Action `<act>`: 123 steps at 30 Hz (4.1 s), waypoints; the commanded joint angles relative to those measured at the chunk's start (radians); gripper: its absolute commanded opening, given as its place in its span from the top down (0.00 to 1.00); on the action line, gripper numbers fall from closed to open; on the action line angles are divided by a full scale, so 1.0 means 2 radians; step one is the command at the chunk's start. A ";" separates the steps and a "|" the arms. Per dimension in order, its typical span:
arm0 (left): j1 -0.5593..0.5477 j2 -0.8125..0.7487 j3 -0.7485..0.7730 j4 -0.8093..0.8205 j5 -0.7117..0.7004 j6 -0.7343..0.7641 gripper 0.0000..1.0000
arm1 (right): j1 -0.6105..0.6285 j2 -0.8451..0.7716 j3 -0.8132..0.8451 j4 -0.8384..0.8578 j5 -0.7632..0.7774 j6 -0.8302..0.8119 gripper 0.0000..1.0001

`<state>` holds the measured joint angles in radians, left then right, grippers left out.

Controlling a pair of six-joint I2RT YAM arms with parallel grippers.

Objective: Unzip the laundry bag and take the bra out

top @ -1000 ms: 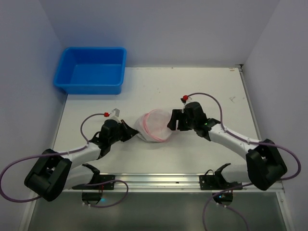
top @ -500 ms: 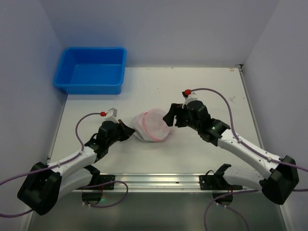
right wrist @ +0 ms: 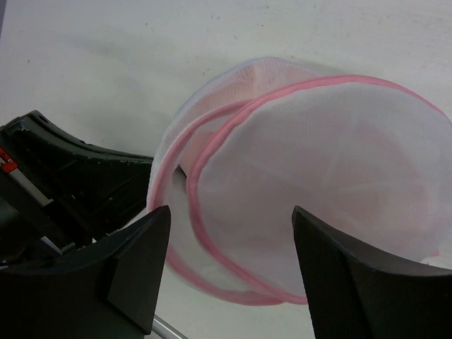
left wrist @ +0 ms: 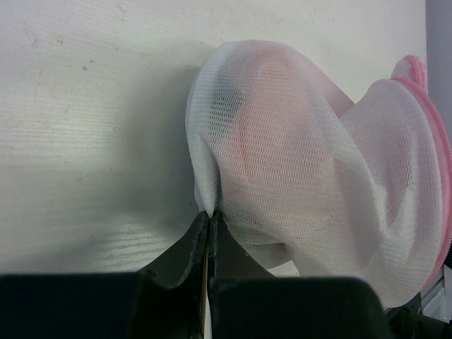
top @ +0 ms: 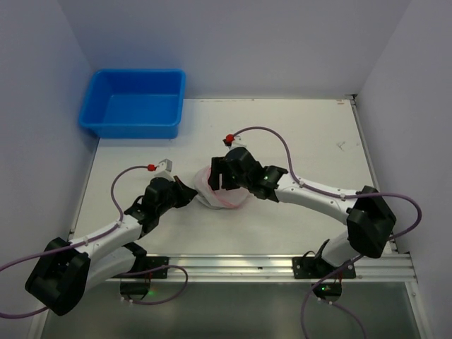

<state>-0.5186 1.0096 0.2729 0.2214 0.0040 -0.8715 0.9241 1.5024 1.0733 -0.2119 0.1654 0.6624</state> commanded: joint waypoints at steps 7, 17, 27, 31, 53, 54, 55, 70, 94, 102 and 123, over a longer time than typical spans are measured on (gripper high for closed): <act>-0.005 -0.005 0.012 0.017 -0.010 0.004 1.00 | 0.018 0.062 0.062 -0.003 0.008 -0.003 0.29; -0.005 -0.022 0.008 0.003 -0.023 0.001 1.00 | 0.017 0.053 0.038 -0.029 0.078 0.002 0.95; -0.005 -0.022 0.002 -0.007 -0.030 -0.006 1.00 | -0.032 -0.174 -0.133 -0.066 0.131 0.029 1.00; -0.005 -0.013 0.002 -0.008 -0.029 -0.011 1.00 | -0.071 -0.278 -0.216 -0.095 0.114 0.068 0.92; -0.005 0.024 -0.015 0.032 0.016 -0.037 1.00 | -0.124 -0.216 -0.222 0.063 -0.028 0.024 0.09; -0.005 0.024 -0.015 0.033 0.016 -0.037 1.00 | -0.136 -0.196 -0.212 0.078 -0.056 0.019 0.10; -0.005 0.023 -0.018 0.033 0.016 -0.039 1.00 | -0.145 -0.178 -0.208 0.100 -0.063 0.015 0.10; -0.005 0.032 -0.019 0.050 0.028 -0.042 1.00 | -0.223 0.039 -0.193 0.239 -0.275 -0.018 0.26; -0.005 0.037 -0.010 0.050 0.030 -0.040 1.00 | -0.227 0.036 -0.211 0.269 -0.409 -0.037 0.65; -0.004 0.035 -0.007 0.049 0.029 -0.041 1.00 | -0.227 0.023 -0.218 0.242 -0.411 -0.034 0.63; -0.001 -0.022 0.047 -0.113 -0.046 -0.025 0.38 | -0.225 -0.140 -0.185 0.082 -0.315 -0.093 1.00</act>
<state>-0.5240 1.0042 0.2722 0.1490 0.0170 -0.9390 0.4728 1.3090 0.6399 0.0582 -0.5392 0.5323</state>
